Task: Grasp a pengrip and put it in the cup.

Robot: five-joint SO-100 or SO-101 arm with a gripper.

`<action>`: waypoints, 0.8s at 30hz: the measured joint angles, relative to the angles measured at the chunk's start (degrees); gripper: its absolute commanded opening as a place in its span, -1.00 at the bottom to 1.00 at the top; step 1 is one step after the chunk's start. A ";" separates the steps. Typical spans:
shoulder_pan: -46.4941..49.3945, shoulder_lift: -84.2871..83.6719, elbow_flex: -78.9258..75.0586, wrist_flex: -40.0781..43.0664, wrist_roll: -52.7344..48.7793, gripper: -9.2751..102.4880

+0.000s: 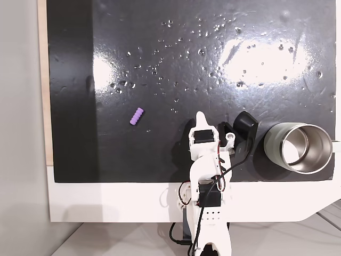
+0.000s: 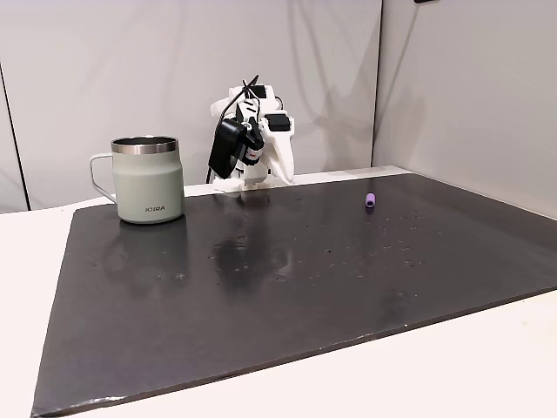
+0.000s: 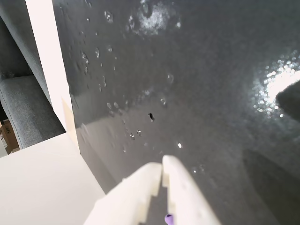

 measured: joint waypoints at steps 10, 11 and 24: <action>-1.14 0.00 0.00 0.00 -2.20 -0.83; -1.41 0.00 0.00 0.00 -2.20 -0.83; -1.41 0.00 0.00 0.00 -10.20 -0.84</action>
